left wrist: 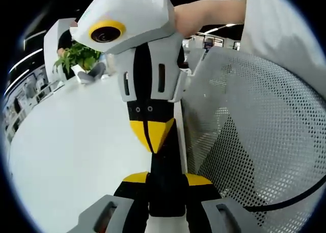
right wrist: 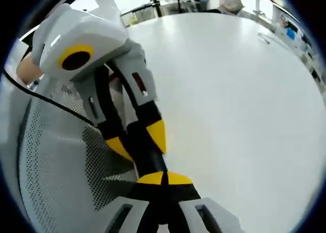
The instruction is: Press the specified remote control buttons in sequence, fully releasing each button before pressing the next.
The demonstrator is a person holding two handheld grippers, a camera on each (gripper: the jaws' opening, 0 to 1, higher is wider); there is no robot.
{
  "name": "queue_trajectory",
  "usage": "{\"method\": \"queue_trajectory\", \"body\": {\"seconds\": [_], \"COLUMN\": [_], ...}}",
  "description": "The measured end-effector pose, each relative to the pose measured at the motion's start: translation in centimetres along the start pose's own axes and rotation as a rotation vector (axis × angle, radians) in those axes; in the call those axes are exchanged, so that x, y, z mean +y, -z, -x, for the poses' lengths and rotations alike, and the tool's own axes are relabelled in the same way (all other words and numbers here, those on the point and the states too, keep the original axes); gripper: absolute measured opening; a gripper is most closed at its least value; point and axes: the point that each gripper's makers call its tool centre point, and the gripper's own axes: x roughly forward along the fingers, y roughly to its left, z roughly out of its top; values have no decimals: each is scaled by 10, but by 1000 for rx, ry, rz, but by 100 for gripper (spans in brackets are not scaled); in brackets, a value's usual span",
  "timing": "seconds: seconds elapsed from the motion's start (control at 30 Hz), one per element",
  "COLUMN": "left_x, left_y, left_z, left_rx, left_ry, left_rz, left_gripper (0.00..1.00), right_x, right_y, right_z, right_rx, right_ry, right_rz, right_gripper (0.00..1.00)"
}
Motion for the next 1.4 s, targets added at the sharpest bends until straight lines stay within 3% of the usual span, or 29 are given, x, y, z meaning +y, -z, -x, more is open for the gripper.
{"method": "queue_trajectory", "body": {"seconds": [0.4,0.87,0.93,1.07,1.23,1.3,1.4], "left_x": [-1,0,0,0,0,-1,0], "left_y": [0,0,0,0,0,0,0], "left_z": [0,0,0,0,0,0,0], "left_rx": [-1,12,9,9,7,6,4], "left_ry": [0,-2,-1,1,1,1,1], "left_rz": [1,4,9,5,6,7,9], "left_gripper": [25,25,25,25,25,25,25], "right_x": [-1,-1,-1,4,18,17,15], "right_y": [0,-1,-1,0,-7,-5,-5], "right_z": [-1,1,1,2,1,1,1], "right_rx": [-22,-103,-123,-136,-165,-146,-148], "right_ry": [13,66,79,112,85,120,115], "right_rz": [-31,-69,-110,-71,-39,6,-2], "right_gripper": [0,0,0,0,0,0,0]}}
